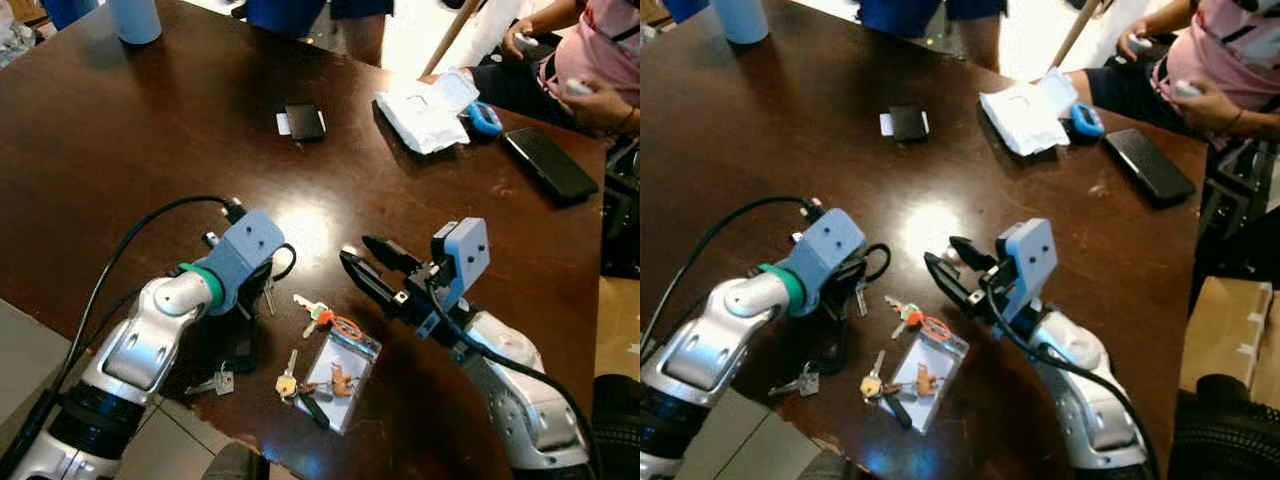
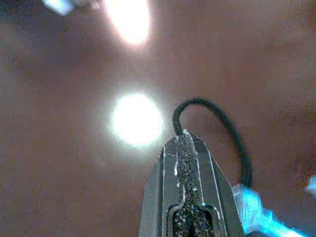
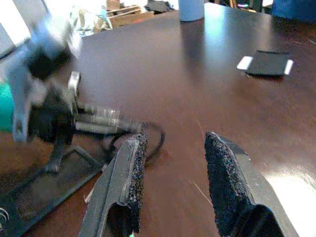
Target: Hang keys on a hook
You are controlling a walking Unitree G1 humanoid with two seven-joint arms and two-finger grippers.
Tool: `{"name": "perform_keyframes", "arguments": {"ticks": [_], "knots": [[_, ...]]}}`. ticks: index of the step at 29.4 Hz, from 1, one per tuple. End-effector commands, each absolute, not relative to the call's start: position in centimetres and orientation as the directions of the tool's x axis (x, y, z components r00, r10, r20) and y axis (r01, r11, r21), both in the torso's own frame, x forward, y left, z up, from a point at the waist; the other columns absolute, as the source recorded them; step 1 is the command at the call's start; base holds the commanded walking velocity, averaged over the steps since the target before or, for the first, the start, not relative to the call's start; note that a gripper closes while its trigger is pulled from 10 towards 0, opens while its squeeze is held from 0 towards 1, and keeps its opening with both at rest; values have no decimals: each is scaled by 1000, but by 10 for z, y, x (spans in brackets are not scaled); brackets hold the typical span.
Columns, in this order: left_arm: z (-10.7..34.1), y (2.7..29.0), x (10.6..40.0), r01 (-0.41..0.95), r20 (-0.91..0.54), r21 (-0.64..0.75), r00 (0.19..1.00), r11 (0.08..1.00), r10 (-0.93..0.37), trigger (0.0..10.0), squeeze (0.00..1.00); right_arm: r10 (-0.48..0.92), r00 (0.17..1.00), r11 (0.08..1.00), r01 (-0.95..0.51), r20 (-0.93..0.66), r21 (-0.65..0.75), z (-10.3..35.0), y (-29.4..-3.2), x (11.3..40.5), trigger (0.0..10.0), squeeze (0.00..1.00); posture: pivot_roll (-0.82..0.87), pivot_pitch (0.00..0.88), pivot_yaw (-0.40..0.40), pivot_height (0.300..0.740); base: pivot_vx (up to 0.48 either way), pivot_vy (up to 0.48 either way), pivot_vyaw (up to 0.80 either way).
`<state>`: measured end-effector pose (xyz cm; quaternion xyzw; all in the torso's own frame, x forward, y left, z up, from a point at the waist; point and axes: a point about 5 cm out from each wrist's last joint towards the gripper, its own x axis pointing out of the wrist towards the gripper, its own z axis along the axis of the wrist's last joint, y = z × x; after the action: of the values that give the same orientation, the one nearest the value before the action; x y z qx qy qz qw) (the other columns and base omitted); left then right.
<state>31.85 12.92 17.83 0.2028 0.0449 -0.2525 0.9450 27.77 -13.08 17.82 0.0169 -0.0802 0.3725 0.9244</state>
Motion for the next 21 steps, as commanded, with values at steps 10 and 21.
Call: {"name": "perform_keyframes", "arguments": {"ticks": [10,21], "knots": [[282,108,296,468,312,206,801,859,-511,10000,0,681,706,724,-689,196,-32,182,-127,283,10000,0,-8,68,52,740,0,0,0],[281,95,294,435,326,268,798,860,-506,10000,0,658,707,739,-672,260,-46,195,-123,287,10000,0,-11,51,47,740,0,0,0]]}}
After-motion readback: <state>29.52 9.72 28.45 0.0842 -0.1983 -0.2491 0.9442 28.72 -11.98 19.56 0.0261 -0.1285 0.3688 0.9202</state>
